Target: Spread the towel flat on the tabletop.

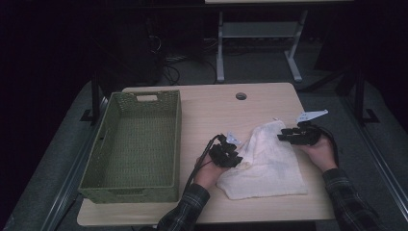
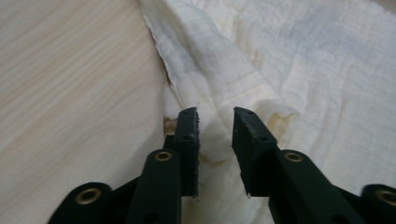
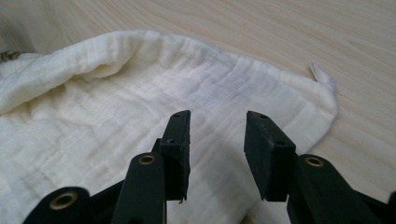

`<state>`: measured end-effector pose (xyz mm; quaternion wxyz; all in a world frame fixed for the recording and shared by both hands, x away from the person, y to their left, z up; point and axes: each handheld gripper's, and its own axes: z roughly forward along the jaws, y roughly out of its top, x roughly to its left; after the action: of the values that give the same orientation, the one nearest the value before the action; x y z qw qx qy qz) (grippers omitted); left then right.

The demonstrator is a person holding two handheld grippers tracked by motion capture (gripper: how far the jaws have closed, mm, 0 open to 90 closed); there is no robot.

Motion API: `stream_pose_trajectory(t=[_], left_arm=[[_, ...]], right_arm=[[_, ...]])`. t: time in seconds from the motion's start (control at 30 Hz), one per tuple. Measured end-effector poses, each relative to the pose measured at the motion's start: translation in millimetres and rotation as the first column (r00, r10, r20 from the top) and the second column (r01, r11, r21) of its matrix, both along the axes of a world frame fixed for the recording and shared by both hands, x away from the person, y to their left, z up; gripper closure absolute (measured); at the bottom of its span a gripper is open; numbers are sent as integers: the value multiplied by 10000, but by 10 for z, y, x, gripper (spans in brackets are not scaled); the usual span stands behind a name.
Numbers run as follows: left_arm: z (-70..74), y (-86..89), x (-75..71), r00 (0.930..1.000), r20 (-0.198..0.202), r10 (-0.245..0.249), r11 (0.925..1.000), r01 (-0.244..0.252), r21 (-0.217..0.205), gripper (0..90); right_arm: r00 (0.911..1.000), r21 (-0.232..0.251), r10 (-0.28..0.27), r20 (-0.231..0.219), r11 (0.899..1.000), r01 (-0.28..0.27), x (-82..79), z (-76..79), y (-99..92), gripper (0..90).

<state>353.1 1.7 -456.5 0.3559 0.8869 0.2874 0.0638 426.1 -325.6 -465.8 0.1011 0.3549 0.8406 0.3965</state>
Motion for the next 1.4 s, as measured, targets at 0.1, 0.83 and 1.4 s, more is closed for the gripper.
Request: stream_pose_trajectory(t=[0.1,0.83,1.4], left_arm=[[-40,2,16,10000,-64,15,9997,-14,240,811],[302,288,500,9716,1243,2013,9794,-1980,-385,886],[299,417,1179,9321,1605,3248,9442,-3293,14,885]], right_arm=[[10000,11,-2,-16,10000,2,1,-4,4,607],[9999,86,128,41,9999,-129,40,-35,40,608],[9997,135,98,239,9999,-101,101,34,-12,595]])
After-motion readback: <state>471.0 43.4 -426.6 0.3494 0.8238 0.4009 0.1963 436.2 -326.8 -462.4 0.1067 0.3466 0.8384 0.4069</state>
